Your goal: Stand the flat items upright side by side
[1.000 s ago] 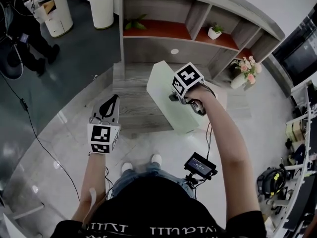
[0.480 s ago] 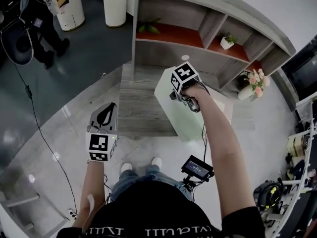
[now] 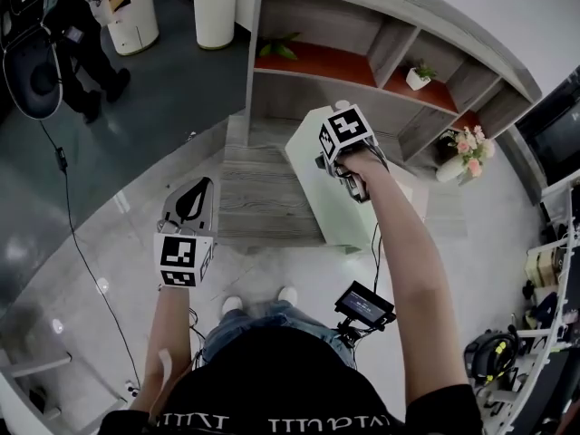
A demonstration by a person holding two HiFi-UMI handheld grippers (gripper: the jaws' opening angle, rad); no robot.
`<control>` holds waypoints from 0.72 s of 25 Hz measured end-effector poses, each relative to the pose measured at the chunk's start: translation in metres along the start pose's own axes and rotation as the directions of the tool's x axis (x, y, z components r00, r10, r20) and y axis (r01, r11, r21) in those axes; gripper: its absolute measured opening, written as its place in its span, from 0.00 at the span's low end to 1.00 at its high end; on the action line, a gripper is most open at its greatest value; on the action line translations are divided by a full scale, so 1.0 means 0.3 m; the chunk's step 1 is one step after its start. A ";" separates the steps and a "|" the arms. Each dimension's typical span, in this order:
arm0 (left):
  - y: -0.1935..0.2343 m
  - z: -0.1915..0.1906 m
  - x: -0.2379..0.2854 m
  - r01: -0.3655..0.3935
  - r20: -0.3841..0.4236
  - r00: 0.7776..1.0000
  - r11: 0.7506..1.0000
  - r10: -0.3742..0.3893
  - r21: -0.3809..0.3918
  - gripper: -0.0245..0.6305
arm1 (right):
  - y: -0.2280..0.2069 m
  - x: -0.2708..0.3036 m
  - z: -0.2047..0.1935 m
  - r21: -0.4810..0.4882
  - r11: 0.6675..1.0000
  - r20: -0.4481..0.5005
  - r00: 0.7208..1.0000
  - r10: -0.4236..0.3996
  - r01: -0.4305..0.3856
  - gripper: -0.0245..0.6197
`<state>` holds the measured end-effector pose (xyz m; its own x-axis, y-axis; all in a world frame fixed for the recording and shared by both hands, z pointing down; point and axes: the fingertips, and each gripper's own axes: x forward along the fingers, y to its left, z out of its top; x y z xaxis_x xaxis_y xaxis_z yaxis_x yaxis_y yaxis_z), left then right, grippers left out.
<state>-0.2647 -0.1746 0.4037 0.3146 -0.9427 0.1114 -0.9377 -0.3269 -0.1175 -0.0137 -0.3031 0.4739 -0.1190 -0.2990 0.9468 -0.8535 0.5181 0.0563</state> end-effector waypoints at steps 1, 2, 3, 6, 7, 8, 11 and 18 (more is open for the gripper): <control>0.000 0.004 0.001 0.003 0.004 1.000 1.000 -0.003 0.001 0.06 | 0.000 -0.024 0.020 0.015 1.000 0.050 0.999 -0.004 0.003 0.46; -0.001 0.009 0.003 0.006 0.009 1.000 1.000 -0.006 0.001 0.06 | -0.002 -0.049 0.041 0.031 1.000 0.106 0.994 -0.008 0.005 0.46; -0.002 0.014 0.006 0.009 0.012 1.000 1.000 -0.010 0.003 0.06 | -0.004 -0.075 0.063 0.047 0.999 0.166 0.986 -0.012 0.005 0.46; -0.009 0.024 0.011 0.023 0.018 1.000 1.000 -0.023 0.007 0.06 | -0.004 -0.150 0.110 0.081 0.997 0.343 0.939 -0.034 0.007 0.47; -0.011 0.024 0.012 0.028 0.018 0.999 1.000 -0.028 0.007 0.06 | -0.002 -0.172 0.119 0.088 0.996 0.400 0.915 -0.047 0.013 0.47; -0.012 0.024 0.013 0.032 0.018 0.999 0.999 -0.032 0.008 0.06 | -0.001 -0.191 0.127 0.098 0.995 0.457 0.887 -0.064 0.021 0.47; -0.014 0.022 0.021 0.042 0.017 0.999 0.999 -0.042 0.007 0.06 | -0.001 -0.227 0.127 0.146 0.988 0.621 0.773 -0.131 0.050 0.46; -0.022 -0.002 0.025 0.075 -0.001 0.997 0.997 -0.075 0.017 0.06 | 0.065 -0.209 0.019 0.227 0.969 0.822 0.514 -0.246 0.100 0.46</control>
<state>-0.2561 -0.1794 0.4060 0.3840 -0.9153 0.1213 -0.9088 -0.3979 -0.1254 -0.0257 -0.2788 0.4139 -0.2682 -0.9395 0.2130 -0.9540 0.2898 0.0769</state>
